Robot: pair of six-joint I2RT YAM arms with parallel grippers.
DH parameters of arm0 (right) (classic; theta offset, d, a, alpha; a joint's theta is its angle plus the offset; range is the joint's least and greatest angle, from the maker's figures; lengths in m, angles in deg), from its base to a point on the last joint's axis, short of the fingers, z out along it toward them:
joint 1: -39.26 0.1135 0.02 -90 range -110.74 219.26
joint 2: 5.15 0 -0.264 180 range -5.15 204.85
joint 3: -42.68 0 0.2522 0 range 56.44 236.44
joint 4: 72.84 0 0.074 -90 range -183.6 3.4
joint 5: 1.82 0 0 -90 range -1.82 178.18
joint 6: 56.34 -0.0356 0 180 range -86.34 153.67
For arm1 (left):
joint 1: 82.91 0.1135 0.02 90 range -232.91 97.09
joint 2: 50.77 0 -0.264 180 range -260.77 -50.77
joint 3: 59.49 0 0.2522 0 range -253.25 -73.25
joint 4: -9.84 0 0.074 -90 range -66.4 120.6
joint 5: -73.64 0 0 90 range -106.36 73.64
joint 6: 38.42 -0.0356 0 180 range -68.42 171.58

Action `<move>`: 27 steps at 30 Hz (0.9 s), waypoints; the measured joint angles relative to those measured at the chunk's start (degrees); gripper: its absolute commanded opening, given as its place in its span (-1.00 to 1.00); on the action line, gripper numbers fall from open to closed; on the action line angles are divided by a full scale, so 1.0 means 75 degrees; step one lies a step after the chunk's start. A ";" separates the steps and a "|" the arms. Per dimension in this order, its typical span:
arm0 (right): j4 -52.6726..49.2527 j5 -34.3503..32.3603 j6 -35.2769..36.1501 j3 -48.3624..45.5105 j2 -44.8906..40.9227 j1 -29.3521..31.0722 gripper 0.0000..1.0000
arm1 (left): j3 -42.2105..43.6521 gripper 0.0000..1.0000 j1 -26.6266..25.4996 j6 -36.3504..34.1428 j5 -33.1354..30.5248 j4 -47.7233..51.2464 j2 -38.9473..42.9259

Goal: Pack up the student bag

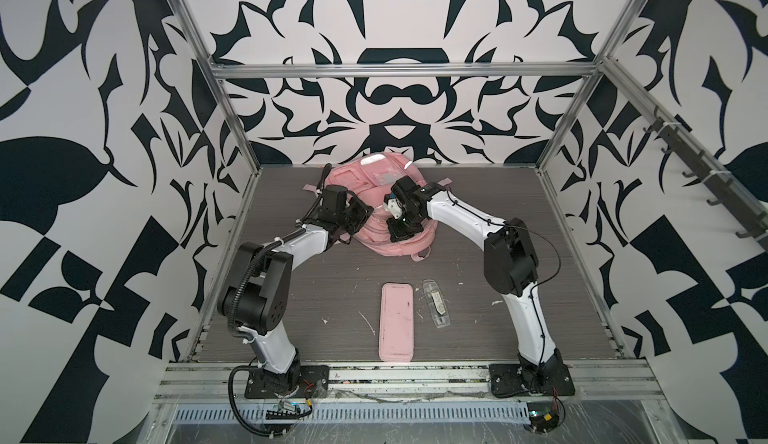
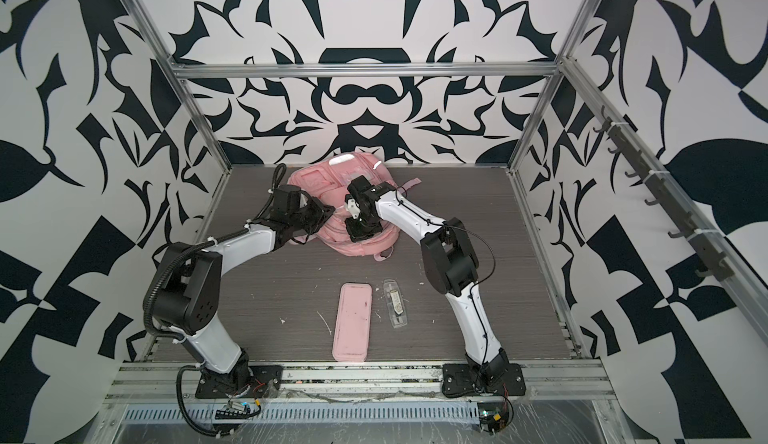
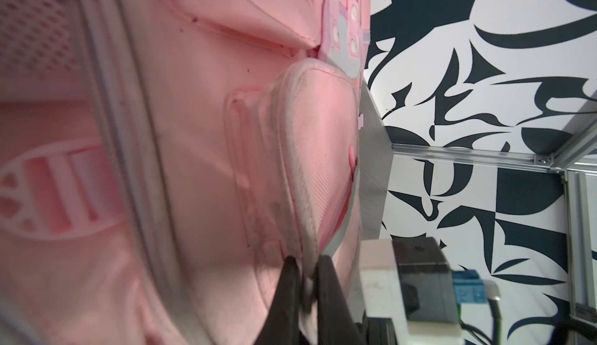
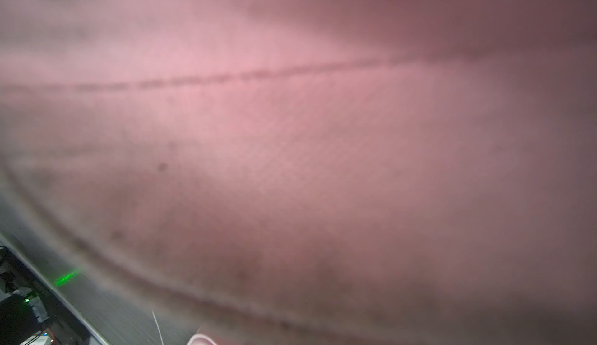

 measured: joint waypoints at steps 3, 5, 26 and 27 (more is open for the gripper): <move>0.0015 -0.0163 -0.0023 -0.0367 -0.0332 0.0000 -1.00 | -0.0245 -0.75 -0.0187 0.0020 0.0050 0.0050 -0.0172; 0.0012 -0.0271 -0.0064 -0.0516 -0.0522 0.0017 -1.00 | -0.0353 -0.75 -0.0251 0.0023 0.0070 0.0055 -0.0265; 0.0734 -0.0338 -0.0554 -0.0402 -0.0659 0.0309 -1.00 | -0.0874 -0.03 -0.0201 -0.0434 0.0510 0.0600 -0.0586; 0.0819 -0.0312 -0.0568 -0.0603 -0.0772 0.0254 -1.00 | -0.0874 0.00 -0.0160 -0.0501 0.0551 0.0659 -0.0586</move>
